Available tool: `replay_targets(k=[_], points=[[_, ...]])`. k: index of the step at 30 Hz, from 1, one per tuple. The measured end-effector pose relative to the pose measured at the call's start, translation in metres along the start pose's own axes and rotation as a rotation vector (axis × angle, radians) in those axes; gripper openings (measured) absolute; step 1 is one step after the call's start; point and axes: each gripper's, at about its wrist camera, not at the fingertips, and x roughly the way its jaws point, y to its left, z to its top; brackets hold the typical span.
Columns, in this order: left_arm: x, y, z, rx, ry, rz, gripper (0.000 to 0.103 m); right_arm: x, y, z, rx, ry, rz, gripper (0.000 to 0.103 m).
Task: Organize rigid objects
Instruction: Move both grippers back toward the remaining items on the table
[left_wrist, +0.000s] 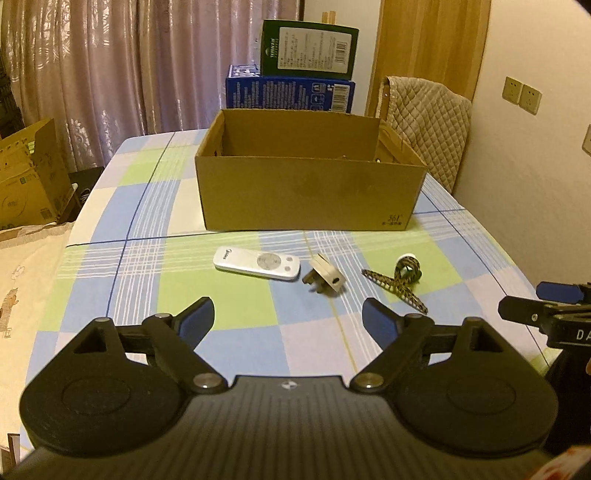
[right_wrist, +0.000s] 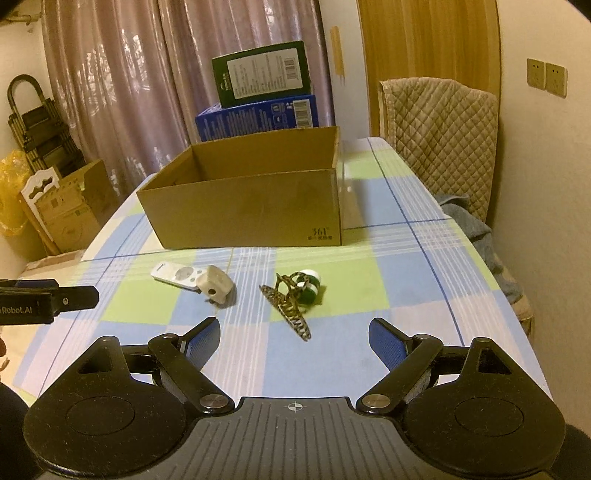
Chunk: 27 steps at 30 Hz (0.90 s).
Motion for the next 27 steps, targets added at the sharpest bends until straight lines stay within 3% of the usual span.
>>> replay_targets(k=[27], points=[[0.034, -0.009, -0.010, 0.043, 0.056, -0.023, 0.085, 0.031, -0.016, -0.008, 0.010, 0.035, 0.017, 0.085]])
